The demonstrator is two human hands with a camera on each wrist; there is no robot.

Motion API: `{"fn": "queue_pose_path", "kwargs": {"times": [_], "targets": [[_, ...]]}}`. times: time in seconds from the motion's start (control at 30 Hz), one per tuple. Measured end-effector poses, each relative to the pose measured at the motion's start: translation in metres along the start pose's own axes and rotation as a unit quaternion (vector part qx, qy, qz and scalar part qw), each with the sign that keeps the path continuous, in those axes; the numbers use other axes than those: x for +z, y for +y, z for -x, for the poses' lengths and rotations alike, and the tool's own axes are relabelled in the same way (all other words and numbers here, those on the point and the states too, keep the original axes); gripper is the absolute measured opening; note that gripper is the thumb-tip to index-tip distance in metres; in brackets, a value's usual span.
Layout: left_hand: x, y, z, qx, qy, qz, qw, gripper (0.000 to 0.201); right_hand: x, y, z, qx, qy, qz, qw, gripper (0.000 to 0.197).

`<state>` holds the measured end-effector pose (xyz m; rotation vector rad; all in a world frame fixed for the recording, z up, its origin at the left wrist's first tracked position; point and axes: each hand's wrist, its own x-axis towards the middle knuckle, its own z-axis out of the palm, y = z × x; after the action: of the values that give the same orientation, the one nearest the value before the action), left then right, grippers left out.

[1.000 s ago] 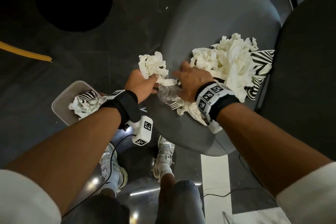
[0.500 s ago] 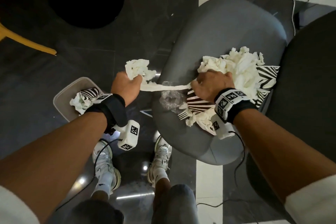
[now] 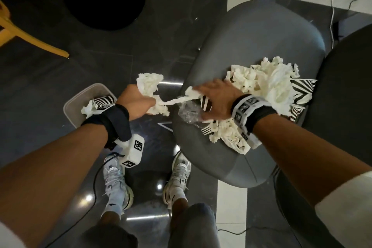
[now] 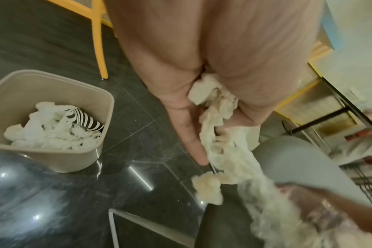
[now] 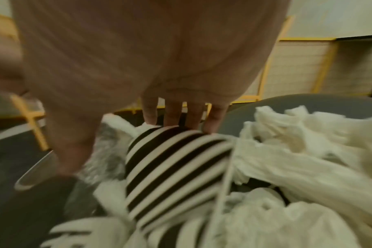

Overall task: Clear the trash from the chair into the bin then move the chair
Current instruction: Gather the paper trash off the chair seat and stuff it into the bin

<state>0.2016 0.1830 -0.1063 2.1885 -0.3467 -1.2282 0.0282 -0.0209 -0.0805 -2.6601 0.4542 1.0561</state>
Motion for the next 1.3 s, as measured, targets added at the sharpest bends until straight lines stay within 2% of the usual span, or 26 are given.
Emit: {"fn": "queue_pose_path", "kwargs": {"times": [0.1, 0.2, 0.27, 0.37, 0.43, 0.57, 0.63, 0.7, 0.77, 0.87, 0.97, 1.07, 1.1, 1.17, 1.2, 1.23, 1.3], "targets": [[-0.008, 0.003, 0.001, 0.004, 0.068, 0.050, 0.996, 0.014, 0.011, -0.022, -0.004, -0.025, -0.009, 0.019, 0.999, 0.093], [-0.018, 0.004, 0.002, 0.013, 0.129, 0.092, 0.987, 0.018, 0.012, -0.038, -0.010, -0.012, 0.022, 0.011, 1.000, 0.070], [-0.026, 0.002, 0.005, 0.016, 0.147, 0.147, 0.978, 0.022, 0.014, -0.045, -0.013, 0.010, 0.017, 0.013, 1.000, 0.055], [-0.035, -0.009, 0.009, 0.021, 0.141, 0.198, 0.970, 0.034, 0.019, -0.054, -0.021, 0.019, -0.001, 0.010, 1.000, 0.038], [-0.040, -0.020, 0.012, 0.007, 0.133, 0.205, 0.970, 0.032, 0.018, -0.059, -0.025, 0.006, 0.007, -0.005, 1.000, 0.031], [-0.051, -0.047, 0.009, -0.016, 0.126, 0.186, 0.974, 0.020, 0.003, -0.073, -0.036, 0.027, 0.047, -0.040, 0.998, 0.035], [-0.055, -0.060, 0.006, -0.031, 0.115, 0.166, 0.979, 0.012, -0.011, -0.084, -0.042, 0.044, 0.075, -0.098, 0.991, 0.037], [-0.056, -0.069, 0.005, -0.045, 0.080, 0.149, 0.985, 0.014, -0.026, -0.100, -0.050, 0.052, 0.118, -0.185, 0.974, 0.035], [-0.054, -0.071, 0.010, -0.057, 0.009, 0.197, 0.979, 0.029, -0.041, -0.121, -0.059, 0.053, 0.152, -0.281, 0.946, 0.036], [-0.053, -0.071, 0.019, -0.065, -0.097, 0.316, 0.941, 0.041, -0.050, -0.159, -0.077, 0.053, 0.174, -0.390, 0.903, 0.036], [-0.067, -0.082, 0.022, -0.061, -0.163, 0.432, 0.885, 0.043, -0.041, -0.197, -0.097, 0.067, 0.196, -0.480, 0.852, 0.032], [-0.094, -0.105, 0.021, -0.090, -0.154, 0.503, 0.846, 0.042, -0.027, -0.229, -0.113, 0.074, 0.194, -0.585, 0.784, 0.029], [-0.104, -0.115, 0.020, -0.098, -0.138, 0.523, 0.836, 0.043, -0.024, -0.239, -0.118, 0.077, 0.190, -0.603, 0.771, 0.029], [-0.123, -0.132, 0.017, -0.110, -0.119, 0.559, 0.813, 0.047, -0.013, -0.260, -0.129, 0.085, 0.183, -0.610, 0.766, 0.028], [-0.132, -0.141, 0.014, -0.110, -0.117, 0.559, 0.813, 0.048, -0.006, -0.271, -0.137, 0.082, 0.179, -0.603, 0.773, 0.029], [-0.138, -0.149, 0.010, -0.107, -0.115, 0.540, 0.827, 0.046, 0.000, -0.280, -0.145, 0.077, 0.175, -0.589, 0.785, 0.030], [-0.143, -0.165, 0.001, -0.101, -0.091, 0.453, 0.881, 0.043, 0.012, -0.298, -0.164, 0.054, 0.164, -0.549, 0.818, 0.030]]}}
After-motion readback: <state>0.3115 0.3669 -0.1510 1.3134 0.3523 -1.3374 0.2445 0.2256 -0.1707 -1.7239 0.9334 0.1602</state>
